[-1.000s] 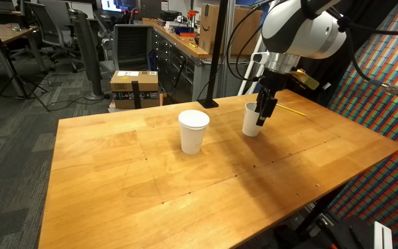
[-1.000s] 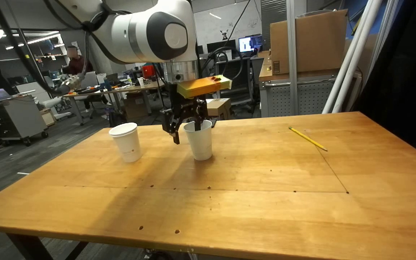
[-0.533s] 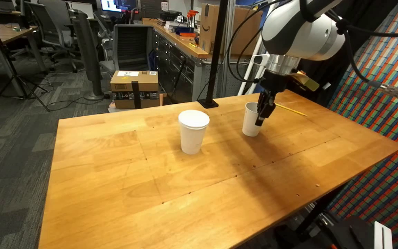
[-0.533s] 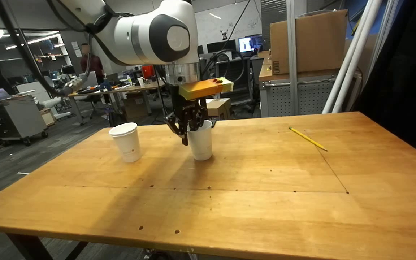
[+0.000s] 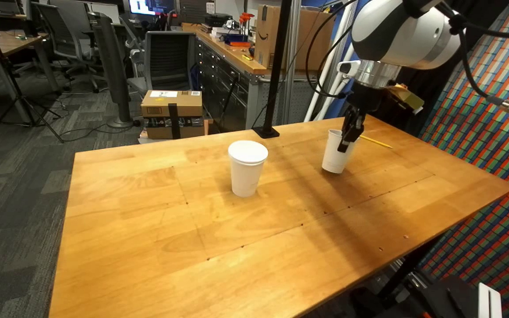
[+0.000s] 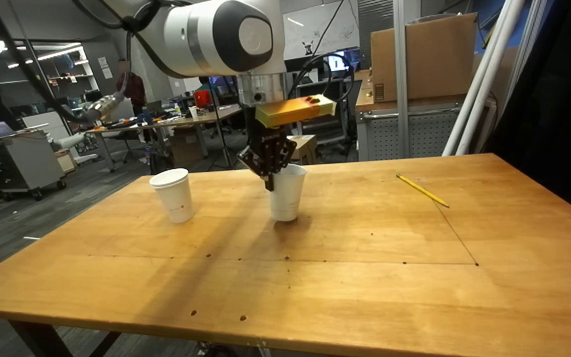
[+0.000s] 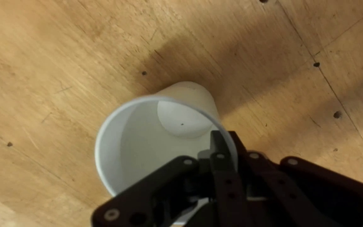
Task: Stack the cups
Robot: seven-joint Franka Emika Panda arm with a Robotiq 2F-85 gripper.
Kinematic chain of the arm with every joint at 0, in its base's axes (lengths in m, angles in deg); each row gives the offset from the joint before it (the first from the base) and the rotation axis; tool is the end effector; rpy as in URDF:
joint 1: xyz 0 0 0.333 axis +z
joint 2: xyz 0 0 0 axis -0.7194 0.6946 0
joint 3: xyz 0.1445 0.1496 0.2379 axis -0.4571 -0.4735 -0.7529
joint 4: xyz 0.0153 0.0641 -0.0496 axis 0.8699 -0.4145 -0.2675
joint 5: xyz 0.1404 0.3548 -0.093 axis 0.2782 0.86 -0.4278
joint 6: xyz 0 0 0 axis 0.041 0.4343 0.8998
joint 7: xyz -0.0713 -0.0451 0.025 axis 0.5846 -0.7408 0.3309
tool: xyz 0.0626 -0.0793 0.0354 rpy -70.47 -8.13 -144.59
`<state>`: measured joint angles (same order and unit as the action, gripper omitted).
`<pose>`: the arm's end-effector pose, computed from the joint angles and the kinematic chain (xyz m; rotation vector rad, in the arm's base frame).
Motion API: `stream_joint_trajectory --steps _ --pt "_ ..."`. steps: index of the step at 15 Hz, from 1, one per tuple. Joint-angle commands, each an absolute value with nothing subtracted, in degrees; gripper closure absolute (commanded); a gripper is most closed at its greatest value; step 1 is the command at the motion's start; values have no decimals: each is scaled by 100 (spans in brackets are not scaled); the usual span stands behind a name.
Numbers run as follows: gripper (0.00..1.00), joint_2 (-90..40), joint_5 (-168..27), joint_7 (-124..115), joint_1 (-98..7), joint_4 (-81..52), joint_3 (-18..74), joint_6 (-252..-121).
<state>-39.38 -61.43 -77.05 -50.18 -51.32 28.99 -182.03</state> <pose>0.5171 -0.0809 0.3495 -2.7246 -1.4218 -0.0566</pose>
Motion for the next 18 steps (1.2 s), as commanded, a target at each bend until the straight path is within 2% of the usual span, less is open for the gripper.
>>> stream_joint_trajectory --steps 1,10,18 --pt "100 -4396 -6318 -7401 -5125 -5241 2945 -18022" --pt "100 -5574 -6579 -6478 -4954 -5498 2856 -17765" --pt "100 -6682 -6476 -5770 -4175 -5730 2417 -17840"
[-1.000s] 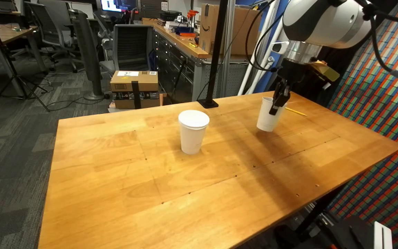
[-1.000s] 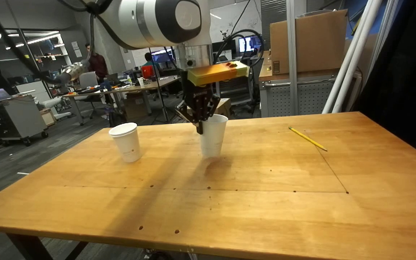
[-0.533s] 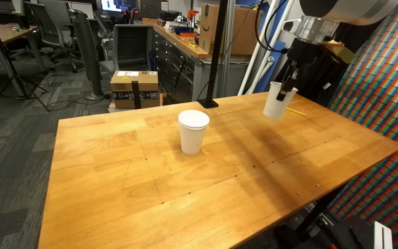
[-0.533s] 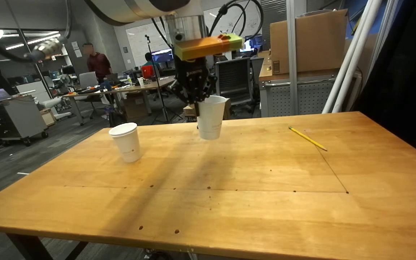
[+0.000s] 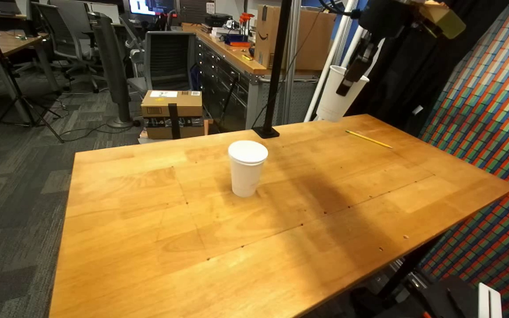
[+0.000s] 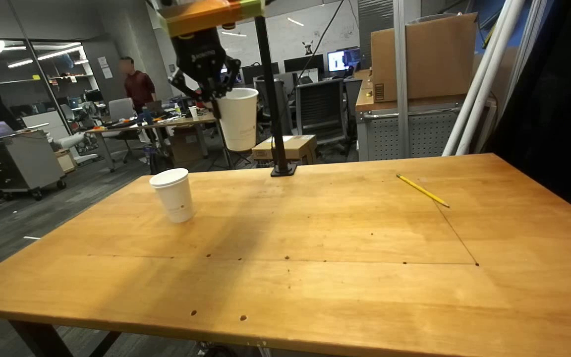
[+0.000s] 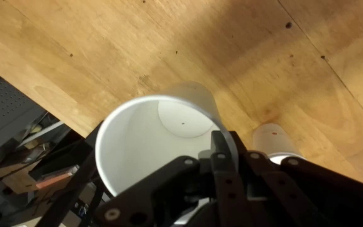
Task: Stack the cups
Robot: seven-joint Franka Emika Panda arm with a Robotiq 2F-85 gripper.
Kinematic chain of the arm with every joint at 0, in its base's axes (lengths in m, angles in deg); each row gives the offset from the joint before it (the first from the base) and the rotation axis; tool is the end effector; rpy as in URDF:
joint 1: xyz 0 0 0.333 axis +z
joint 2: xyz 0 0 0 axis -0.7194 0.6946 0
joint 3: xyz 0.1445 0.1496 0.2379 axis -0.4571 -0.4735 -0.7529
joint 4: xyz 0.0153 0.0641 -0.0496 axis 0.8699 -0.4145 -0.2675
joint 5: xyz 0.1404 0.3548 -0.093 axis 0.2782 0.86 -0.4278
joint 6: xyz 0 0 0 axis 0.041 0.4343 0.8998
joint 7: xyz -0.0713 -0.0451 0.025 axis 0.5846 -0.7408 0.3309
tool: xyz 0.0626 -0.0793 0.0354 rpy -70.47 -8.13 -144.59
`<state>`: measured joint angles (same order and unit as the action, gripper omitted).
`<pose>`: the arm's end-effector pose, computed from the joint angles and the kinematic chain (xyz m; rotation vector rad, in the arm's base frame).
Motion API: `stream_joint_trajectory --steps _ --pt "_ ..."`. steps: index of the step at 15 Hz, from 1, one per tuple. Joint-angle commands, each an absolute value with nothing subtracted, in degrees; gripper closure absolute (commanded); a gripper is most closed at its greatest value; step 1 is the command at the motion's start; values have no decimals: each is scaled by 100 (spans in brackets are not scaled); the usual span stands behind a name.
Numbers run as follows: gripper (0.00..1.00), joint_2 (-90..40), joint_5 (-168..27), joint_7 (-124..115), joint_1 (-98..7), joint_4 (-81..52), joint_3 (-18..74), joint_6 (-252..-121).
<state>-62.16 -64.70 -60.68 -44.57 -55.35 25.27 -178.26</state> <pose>0.4622 0.0020 0.5074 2.7616 1.3065 0.3746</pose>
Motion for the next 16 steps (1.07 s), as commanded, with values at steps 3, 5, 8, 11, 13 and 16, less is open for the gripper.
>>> stream_joint_trajectory --steps 3,5,8,11,13,16 --pt "100 -6860 -6424 -5520 -3820 -5798 2271 -17851" --pt "100 -6893 -6389 -5396 -3588 -5836 2190 -17871" --pt "100 -6809 -6287 -5240 -3244 -5841 2062 -17898" --pt "100 -6669 -6166 -5172 -2953 -5814 1940 -17986" --pt "100 -6541 -6083 -5168 -2797 -5763 1869 -18030" --pt "100 -6365 -6010 -5215 -2647 -5706 1815 -18172"
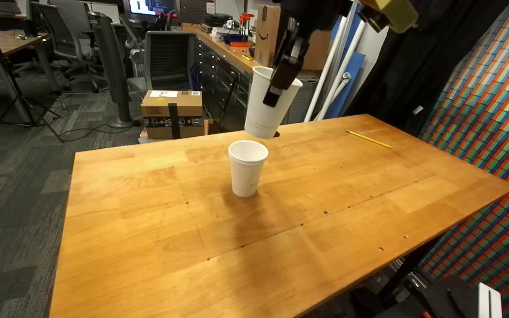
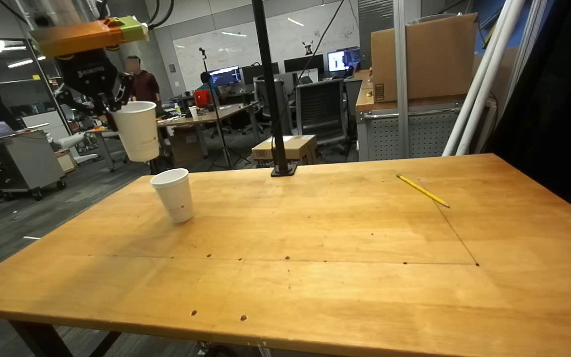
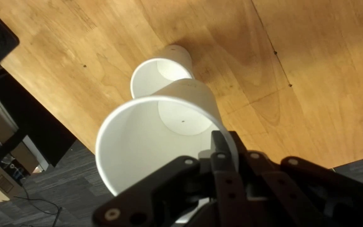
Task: Stack the cups
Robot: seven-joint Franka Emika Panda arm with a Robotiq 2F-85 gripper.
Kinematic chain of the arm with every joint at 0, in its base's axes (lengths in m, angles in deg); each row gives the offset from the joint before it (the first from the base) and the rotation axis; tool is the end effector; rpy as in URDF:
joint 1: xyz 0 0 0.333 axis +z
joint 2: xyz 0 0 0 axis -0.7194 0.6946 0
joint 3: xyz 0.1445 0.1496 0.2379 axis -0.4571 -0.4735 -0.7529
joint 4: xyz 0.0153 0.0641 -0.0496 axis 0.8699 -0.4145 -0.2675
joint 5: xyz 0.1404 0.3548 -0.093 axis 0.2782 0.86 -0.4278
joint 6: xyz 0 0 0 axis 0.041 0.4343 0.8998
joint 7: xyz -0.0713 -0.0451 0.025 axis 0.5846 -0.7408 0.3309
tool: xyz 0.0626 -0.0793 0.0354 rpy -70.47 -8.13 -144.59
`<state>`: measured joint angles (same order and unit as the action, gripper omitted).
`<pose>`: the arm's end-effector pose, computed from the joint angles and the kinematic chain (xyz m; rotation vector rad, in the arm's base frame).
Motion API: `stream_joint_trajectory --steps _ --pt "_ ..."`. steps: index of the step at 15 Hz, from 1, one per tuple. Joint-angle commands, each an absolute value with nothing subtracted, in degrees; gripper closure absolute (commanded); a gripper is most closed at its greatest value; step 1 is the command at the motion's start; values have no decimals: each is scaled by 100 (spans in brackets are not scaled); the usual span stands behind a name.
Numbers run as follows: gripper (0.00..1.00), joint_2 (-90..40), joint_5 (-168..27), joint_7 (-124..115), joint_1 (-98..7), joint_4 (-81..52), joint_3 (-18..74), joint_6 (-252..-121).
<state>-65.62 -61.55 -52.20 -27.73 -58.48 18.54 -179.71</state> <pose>0.4058 0.1851 0.5095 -2.6389 -1.6464 -0.4414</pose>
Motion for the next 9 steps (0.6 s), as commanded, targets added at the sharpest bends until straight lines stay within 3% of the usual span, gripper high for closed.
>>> stream_joint_trajectory --steps 1,9 --pt "100 -6301 -5990 -5255 -2612 -5677 1818 -18213" --pt "100 -5794 -5975 -5612 -2632 -5505 1901 -18409"
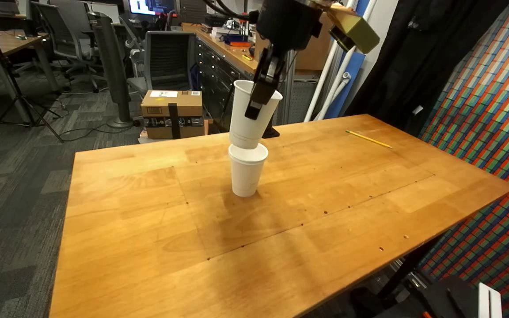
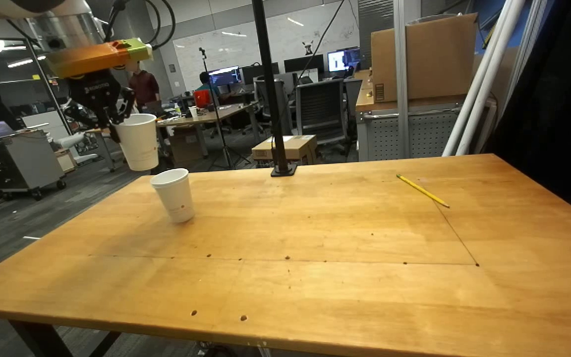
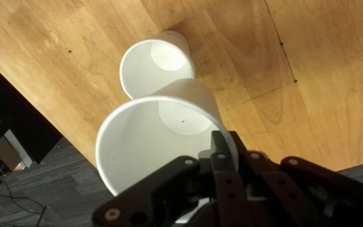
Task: Stack the cups
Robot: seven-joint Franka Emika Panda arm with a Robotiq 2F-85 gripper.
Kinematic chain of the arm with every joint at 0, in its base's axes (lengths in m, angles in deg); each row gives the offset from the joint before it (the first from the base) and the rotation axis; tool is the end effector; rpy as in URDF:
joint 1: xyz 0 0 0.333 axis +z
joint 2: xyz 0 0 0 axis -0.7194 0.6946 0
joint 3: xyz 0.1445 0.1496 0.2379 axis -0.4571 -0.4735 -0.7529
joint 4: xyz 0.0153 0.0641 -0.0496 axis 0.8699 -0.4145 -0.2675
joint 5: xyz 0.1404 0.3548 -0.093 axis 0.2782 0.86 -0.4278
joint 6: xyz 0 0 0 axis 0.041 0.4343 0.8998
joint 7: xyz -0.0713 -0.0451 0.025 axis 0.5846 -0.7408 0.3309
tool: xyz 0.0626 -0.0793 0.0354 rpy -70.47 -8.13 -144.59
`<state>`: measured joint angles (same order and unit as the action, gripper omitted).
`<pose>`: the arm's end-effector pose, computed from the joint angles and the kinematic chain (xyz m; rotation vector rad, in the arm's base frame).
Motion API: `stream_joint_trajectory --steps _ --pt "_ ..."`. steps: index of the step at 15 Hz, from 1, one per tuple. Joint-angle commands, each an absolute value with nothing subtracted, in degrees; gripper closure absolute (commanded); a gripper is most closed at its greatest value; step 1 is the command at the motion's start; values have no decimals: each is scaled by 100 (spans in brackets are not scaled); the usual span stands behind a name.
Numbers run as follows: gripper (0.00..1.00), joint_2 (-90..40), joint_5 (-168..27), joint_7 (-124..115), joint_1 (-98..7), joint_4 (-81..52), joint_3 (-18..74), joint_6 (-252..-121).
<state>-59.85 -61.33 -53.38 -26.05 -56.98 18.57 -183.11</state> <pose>0.4239 0.2060 0.4833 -2.5944 -1.6982 -0.4191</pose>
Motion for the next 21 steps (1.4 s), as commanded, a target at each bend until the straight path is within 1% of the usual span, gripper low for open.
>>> stream_joint_trajectory --steps 1,10,18,21 --pt "100 -5751 -5982 -5664 -2646 -5496 1902 -18436" --pt "100 -5641 -5943 -6579 -2714 -5570 1974 -18503" --pt "100 -5390 -5931 -7180 -3049 -5388 2199 -18465" --pt "100 -5341 -5924 -7233 -3095 -5417 2152 -18484"
